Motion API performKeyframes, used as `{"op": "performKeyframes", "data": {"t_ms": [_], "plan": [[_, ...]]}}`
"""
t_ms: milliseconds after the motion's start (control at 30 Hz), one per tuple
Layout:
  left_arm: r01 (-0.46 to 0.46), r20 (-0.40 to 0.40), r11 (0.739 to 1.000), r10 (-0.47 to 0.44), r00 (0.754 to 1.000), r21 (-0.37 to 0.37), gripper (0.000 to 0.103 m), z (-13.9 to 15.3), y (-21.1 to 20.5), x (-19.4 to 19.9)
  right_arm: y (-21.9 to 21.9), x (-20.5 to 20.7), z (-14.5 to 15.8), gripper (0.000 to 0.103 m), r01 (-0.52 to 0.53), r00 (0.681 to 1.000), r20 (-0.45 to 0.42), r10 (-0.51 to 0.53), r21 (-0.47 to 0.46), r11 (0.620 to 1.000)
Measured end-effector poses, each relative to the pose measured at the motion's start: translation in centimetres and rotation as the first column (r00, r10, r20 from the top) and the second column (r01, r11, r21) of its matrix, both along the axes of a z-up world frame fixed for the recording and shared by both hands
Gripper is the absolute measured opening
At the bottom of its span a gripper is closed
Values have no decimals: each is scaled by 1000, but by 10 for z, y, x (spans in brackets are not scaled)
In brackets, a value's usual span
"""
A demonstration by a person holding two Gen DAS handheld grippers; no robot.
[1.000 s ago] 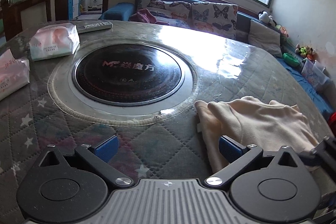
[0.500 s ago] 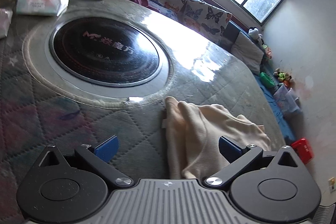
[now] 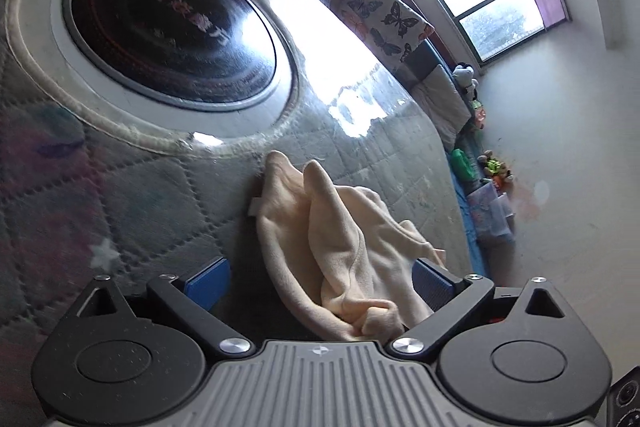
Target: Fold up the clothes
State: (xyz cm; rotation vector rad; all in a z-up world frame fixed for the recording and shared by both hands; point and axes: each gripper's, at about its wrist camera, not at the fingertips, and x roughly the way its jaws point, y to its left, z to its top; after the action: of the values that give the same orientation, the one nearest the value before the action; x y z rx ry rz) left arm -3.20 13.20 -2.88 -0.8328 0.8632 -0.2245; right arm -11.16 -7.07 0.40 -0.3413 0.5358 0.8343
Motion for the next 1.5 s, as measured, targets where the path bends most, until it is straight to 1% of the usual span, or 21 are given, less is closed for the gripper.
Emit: {"op": "performKeyframes", "data": {"t_ms": [167, 233, 333, 400, 433, 467, 500, 600, 700, 767, 867, 933, 1033, 1067, 1100, 1200, 1333, 1433, 1500], "plan": [[24, 1, 997, -24, 1000, -78, 94, -7, 0, 10, -14, 3, 6, 4, 1, 1000, 0, -1, 42, 999], [29, -2, 993, -30, 1000, -112, 91, -11, 3, 12, -16, -1, 8, 4, -11, 1000, -2, 11, 51, 999], [34, -13, 989, -37, 999, -147, 77, -16, 9, 13, -19, -7, 9, 4, -38, 999, -5, 38, 61, 997], [51, -33, 986, -57, 998, -161, 51, -22, 11, 13, -18, -12, 9, 4, -58, 998, -8, 58, 68, 996], [56, -45, 984, -65, 997, -172, 44, -26, 13, 12, -18, -16, 10, 4, -65, 998, -12, 66, 74, 995], [59, -53, 982, -69, 996, -179, 32, -29, 14, 12, -18, -18, 10, 4, -71, 997, -16, 72, 78, 994], [61, -60, 981, -74, 995, -186, 29, -32, 16, 11, -18, -20, 9, 4, -78, 997, -17, 79, 78, 994], [67, -59, 980, -80, 995, -189, 23, -35, 22, 9, -20, -26, 7, 6, -83, 995, -39, 87, 87, 993], [74, -56, 979, -86, 995, -189, 22, -35, 26, 8, -33, -27, 9, 10, -63, 995, -74, 71, 113, 992], [75, -55, 979, -87, 995, -190, 22, -36, 29, 7, -42, -25, 10, 10, -31, 996, -84, 41, 122, 992], [76, -52, 979, -88, 995, -191, 22, -36, 31, 6, -67, -19, 10, 11, 79, 993, -102, -66, 134, 988], [79, -50, 980, -90, 995, -185, 22, -36, 33, 5, -80, -7, 6, 11, 150, 985, -98, -139, 114, 982], [86, -47, 982, -95, 994, -168, 22, -34, 32, 5, -96, 21, -4, 11, 255, 962, -119, -244, 92, 963], [89, -45, 983, -97, 994, -161, 22, -33, 31, 6, -101, 32, -10, 11, 305, 947, -127, -295, 72, 949], [92, -44, 984, -99, 994, -154, 22, -31, 30, 7, -104, 39, -13, 11, 331, 938, -134, -321, 63, 941], [100, -40, 986, -106, 994, -136, 22, -28, 26, 9, -117, 67, -30, 11, 386, 911, -178, -372, 55, 921], [111, -36, 987, -116, 993, -112, 22, -25, 22, 9, -131, 89, -46, 11, 442, 885, -190, -425, 58, 895], [120, -34, 988, -124, 992, -95, 22, -23, 19, 10, -139, 97, -47, 12, 473, 872, -182, -454, 73, 878], [127, -31, 989, -130, 991, -76, 22, -21, 16, 11, -146, 98, -45, 17, 490, 865, -176, -470, 90, 867]]}}
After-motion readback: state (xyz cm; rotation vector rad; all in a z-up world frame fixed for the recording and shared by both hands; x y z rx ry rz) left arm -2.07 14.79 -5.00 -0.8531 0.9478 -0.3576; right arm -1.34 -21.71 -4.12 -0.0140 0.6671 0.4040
